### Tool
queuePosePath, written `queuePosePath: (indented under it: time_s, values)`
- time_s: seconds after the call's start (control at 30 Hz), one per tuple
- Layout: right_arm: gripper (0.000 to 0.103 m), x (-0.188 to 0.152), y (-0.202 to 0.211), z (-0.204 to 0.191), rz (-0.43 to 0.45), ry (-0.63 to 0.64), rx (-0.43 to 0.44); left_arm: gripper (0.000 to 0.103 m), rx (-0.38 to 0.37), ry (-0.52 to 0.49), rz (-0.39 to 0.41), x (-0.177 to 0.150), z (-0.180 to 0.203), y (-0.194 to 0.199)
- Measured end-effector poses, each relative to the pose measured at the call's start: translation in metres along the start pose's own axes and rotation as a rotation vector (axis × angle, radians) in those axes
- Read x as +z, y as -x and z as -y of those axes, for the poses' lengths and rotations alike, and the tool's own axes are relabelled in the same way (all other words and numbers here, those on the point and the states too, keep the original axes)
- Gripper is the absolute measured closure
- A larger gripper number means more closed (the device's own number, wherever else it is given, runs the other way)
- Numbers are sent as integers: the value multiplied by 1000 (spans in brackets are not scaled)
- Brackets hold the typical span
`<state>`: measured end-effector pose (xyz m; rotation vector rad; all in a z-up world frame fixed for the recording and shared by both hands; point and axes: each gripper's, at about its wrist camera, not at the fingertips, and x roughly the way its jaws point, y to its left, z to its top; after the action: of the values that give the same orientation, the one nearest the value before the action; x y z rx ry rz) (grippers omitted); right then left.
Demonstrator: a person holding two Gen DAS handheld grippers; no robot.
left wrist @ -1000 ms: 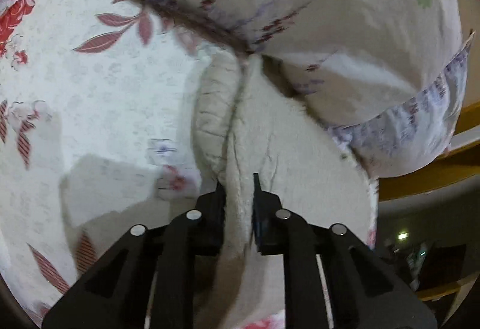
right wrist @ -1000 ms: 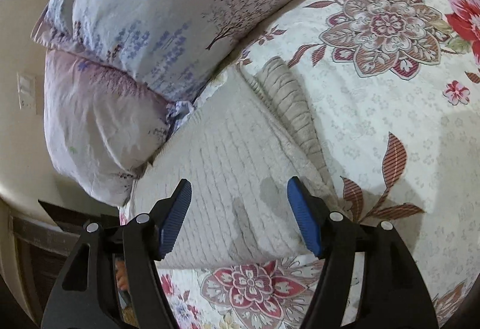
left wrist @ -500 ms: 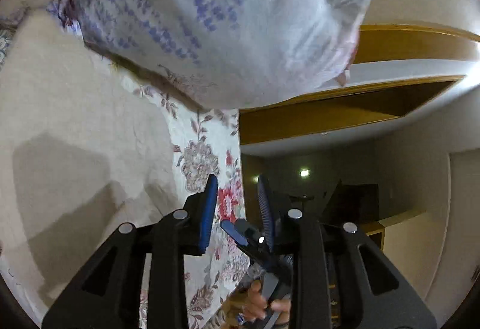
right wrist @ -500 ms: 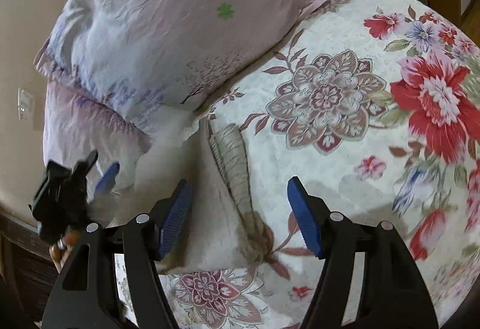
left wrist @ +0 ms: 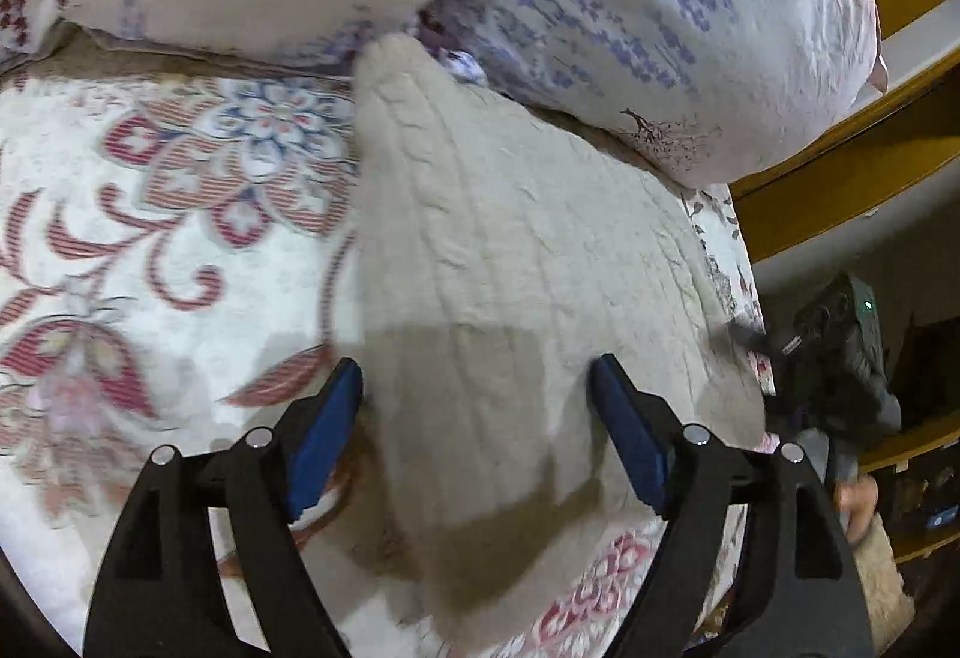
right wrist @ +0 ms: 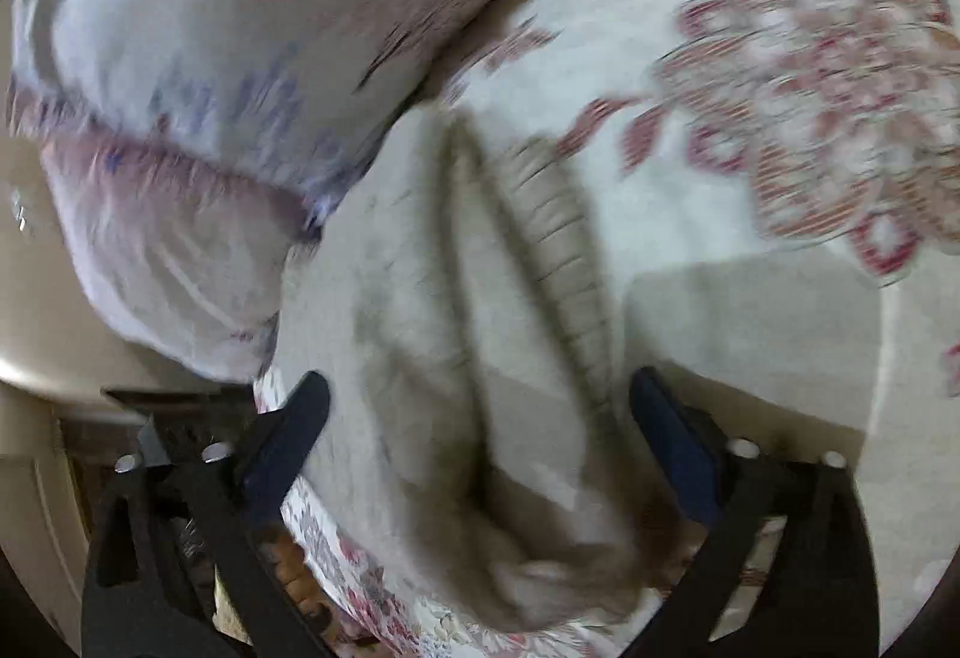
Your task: Fold small clothes
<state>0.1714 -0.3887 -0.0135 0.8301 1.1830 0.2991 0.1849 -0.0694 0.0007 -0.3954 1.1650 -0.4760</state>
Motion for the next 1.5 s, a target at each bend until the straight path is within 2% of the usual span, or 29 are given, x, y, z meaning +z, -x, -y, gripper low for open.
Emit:
queuePosePath:
  time_s: [0.03,0.07,0.1,0.13,0.17,0.23,0.3,0.37,0.4,0.43,0.47,0.5,0.53,0.6,0.63,0.67,0.7,0.77,0.8,0.83,0.9,0.93,0.97,1.0,1.03,1.13,1.2,1.33,1.5]
  values:
    - [50,-8,-4,-9,9,62,-46,33,4,7,5,0,1,-5]
    - [63,-14,-5,-13,13,78,-39,44,5,16,13,-1,0,-7]
    - [65,-20,-3,-18,32,93,-26,50,-4,14,25,-1,-2,-3]
    - [69,-27,1,-26,53,123,-20,63,-22,8,34,-1,-5,0]
    - [71,-32,4,-31,65,143,-11,67,-55,-11,47,-1,-7,13]
    - [72,-49,2,-46,49,195,23,67,-73,-88,95,-8,-6,46]
    - [71,-65,-12,-58,-3,261,-16,66,-24,-174,142,-22,-11,79]
    - [54,-76,-24,-65,-21,280,-132,58,117,-249,123,-36,-16,88]
    - [48,-78,-19,-65,22,261,-162,57,215,-275,119,-44,-20,90]
    - [38,-78,-8,-65,88,235,-168,55,266,-282,131,-49,-22,94]
    - [36,-80,8,-67,195,209,-144,44,301,-279,166,-57,-24,105]
    - [36,-82,17,-71,259,205,-125,37,308,-267,189,-63,-30,117]
    - [36,-81,20,-77,283,216,-105,31,314,-247,216,-70,-31,128]
    - [36,-77,-1,-94,213,269,-125,25,304,-224,241,-83,-33,142]
    - [48,-76,-13,-100,182,288,-162,20,301,-214,242,-83,-31,142]
    - [83,-74,-32,-105,143,315,-263,16,312,-203,240,-88,-30,142]
    - [83,-74,-40,-105,150,310,-323,14,327,-195,239,-93,-28,139]
    - [83,-72,-37,-91,208,208,-305,4,364,-182,235,-106,-32,142]
    - [83,-73,-34,-84,217,139,-277,2,376,-176,233,-108,-34,142]
    - [83,-79,-29,-84,228,135,-269,2,386,-170,229,-111,-36,139]
    - [78,-97,-13,-92,266,172,-278,2,394,-165,203,-122,-39,137]
    - [64,-108,-5,-96,289,196,-291,2,408,-158,190,-125,-39,135]
    - [31,-121,7,-100,316,234,-330,2,426,-148,172,-129,-39,132]
    - [15,-137,15,-102,341,271,-366,2,437,-138,154,-133,-39,128]
    - [5,-143,24,-100,357,301,-384,2,438,-134,142,-136,-39,124]
    - [5,-196,15,-95,308,435,-463,2,459,-145,110,-148,-35,110]
    - [5,-210,-4,-92,259,480,-513,2,484,-153,90,-153,-32,100]
    - [5,-225,-36,-81,195,446,-637,2,520,-140,41,-160,-32,80]
    - [2,-232,-36,-75,193,422,-665,2,558,-142,18,-166,-31,70]
